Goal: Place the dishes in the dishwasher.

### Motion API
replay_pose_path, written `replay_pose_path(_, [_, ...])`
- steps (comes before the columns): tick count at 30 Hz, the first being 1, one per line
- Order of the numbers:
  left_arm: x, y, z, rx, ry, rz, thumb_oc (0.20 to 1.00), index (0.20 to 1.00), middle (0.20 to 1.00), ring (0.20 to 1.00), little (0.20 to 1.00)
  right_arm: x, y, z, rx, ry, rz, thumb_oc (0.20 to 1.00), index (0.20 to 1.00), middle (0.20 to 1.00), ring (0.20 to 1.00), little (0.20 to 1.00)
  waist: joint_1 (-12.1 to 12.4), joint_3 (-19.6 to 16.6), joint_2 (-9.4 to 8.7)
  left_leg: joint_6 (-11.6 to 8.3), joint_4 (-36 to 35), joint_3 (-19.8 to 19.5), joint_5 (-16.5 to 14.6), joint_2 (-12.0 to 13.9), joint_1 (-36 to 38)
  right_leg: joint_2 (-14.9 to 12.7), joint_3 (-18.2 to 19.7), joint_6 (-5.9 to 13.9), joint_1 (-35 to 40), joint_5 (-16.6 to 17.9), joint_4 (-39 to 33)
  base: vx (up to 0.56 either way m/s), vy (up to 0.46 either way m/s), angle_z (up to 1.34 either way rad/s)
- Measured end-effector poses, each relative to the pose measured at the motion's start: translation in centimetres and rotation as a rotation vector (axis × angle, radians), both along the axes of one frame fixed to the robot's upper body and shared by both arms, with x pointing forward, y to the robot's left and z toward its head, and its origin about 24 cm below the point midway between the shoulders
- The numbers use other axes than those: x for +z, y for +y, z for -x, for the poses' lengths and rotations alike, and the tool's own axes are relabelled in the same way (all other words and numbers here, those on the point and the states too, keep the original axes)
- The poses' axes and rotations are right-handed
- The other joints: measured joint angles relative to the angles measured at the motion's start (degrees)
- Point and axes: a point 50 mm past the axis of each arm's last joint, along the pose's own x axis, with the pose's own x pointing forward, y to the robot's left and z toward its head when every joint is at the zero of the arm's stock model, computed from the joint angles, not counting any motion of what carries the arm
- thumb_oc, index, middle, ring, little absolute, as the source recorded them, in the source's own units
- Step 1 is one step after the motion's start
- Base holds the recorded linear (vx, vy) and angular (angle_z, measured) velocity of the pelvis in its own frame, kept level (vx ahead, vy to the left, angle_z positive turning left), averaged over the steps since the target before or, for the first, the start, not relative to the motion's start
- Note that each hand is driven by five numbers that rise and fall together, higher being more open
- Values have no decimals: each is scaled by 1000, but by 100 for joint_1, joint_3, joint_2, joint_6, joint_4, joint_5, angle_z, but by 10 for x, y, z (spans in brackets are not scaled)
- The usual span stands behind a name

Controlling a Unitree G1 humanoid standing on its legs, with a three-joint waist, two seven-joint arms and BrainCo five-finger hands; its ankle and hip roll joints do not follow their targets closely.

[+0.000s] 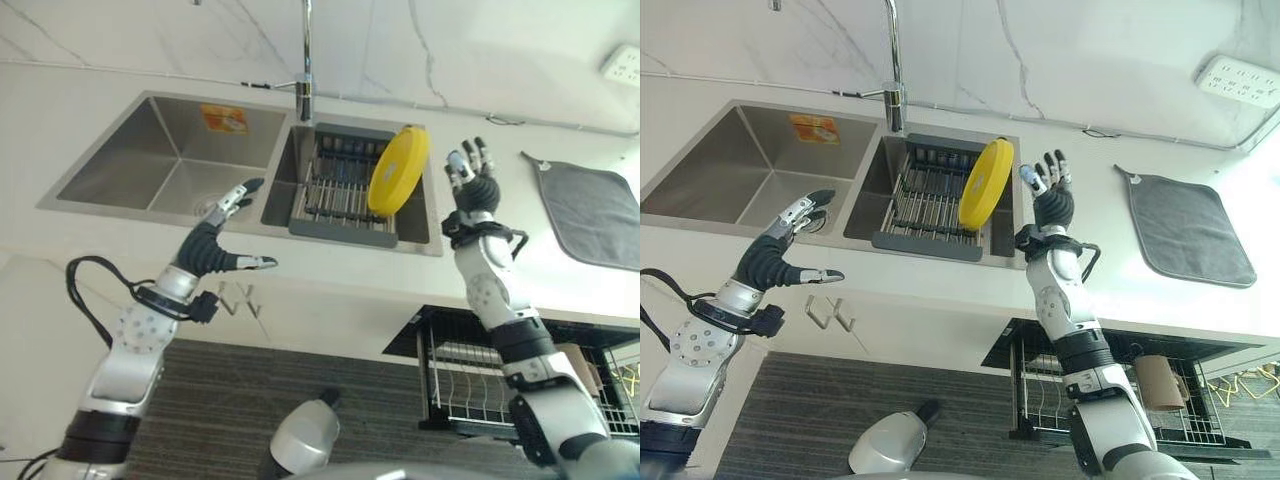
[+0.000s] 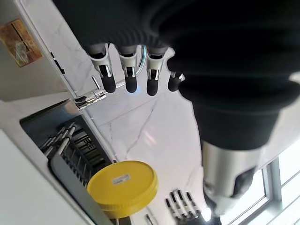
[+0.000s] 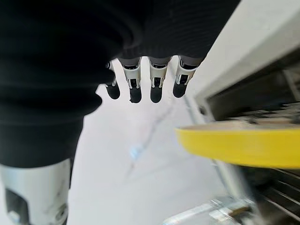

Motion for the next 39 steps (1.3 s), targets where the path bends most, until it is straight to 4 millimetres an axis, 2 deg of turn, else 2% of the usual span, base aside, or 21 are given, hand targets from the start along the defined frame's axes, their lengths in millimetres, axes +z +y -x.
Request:
replay_pose_path(7, [1,-2,1,-24,-8,1,1000,1000,1000,1000,1000,1,-9,1,-45,-7,-29,1000,1000,1000,1000,1000,-41,56,142,-14,93,37,-87,21,37,1,8,2,56,-2,8,26,-11,-3])
replay_pose_path(10, [5,-4,-1,-46,-25,-6,1000,1000,1000,1000,1000,-10,-8,-3,-6,44,-68,1000,1000,1000,1000,1000,-13,53,165,-30,103,36,-82,14,57,13,0,1,84,-2,15,54,-10,1])
replay_pose_path(13, [16,-9,-6,-74,-61,-12,1000,1000,1000,1000,1000,-33,-8,-9,13,157,-58,1000,1000,1000,1000,1000,28,52,166,-63,154,28,-132,12,95,13,-14,-9,112,-31,105,54,-12,2])
replay_pose_path(15, [18,-9,-7,-88,-65,-13,1000,1000,1000,1000,1000,-40,-4,-11,43,191,-40,1000,1000,1000,1000,1000,29,52,166,-60,179,17,-145,-4,101,7,-30,-10,135,-34,109,58,-15,4])
replay_pose_path(17, [18,-10,-7,-101,-58,-21,1000,1000,1000,1000,1000,-41,-5,-13,41,203,-37,1000,1000,1000,1000,1000,36,52,162,-61,183,-7,-144,-16,113,10,-100,-9,166,-35,111,45,-13,7])
replay_pose_path(23, [18,-10,-7,-117,-48,-20,1000,1000,1000,1000,1000,-29,-2,-21,57,177,-41,1000,1000,1000,1000,1000,93,53,140,-10,185,-105,-173,-49,119,11,-236,-24,201,-55,152,40,-8,9])
replay_pose_path(29, [20,-8,-7,-116,-44,-45,1000,1000,1000,1000,1000,-31,-1,-22,66,196,-36,1000,1000,1000,1000,1000,110,54,137,-11,186,-124,-171,-69,137,-1,-299,-27,206,-56,214,31,11,3])
replay_pose_path(32, [19,-8,-7,-120,-29,-55,1000,1000,1000,1000,1000,-45,-4,-24,48,271,-37,1000,1000,1000,1000,1000,139,55,138,-12,186,-126,-169,-76,136,-3,-310,-27,221,-56,212,20,34,1])
replay_pose_path(39, [20,-6,-7,-116,-22,-65,1000,1000,1000,1000,1000,-45,-3,-25,51,276,-56,1000,1000,1000,1000,1000,188,57,141,-10,184,-138,-170,-79,136,-1,-371,-30,232,-58,210,7,10,2])
